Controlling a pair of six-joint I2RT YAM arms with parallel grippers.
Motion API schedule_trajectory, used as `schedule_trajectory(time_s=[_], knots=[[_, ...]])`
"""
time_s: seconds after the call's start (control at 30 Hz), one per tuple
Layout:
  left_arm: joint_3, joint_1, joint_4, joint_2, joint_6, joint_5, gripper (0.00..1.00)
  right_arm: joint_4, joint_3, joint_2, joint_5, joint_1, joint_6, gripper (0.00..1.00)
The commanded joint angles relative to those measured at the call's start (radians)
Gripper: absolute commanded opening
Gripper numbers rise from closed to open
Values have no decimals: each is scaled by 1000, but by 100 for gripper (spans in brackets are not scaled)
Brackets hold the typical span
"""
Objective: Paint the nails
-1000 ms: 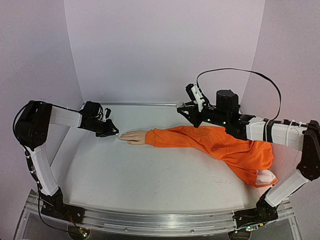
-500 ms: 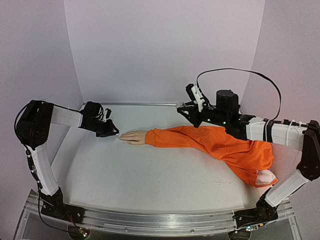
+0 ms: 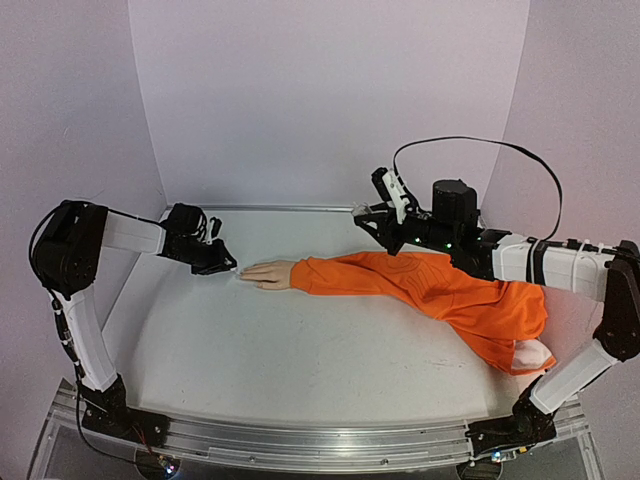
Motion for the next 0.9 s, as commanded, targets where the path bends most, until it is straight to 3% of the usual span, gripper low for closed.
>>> schedule_trajectory(time_s=[0.0, 0.43, 0.87], knots=[[6, 9, 14, -20, 11, -28, 0, 71, 28, -4, -16, -5, 11, 0], [10, 22, -18, -64, 38, -72, 0, 70, 25, -11, -14, -4, 11, 0], [26, -4, -15, -69, 29, 14, 0, 71, 28, -3, -23, -5, 13, 0]])
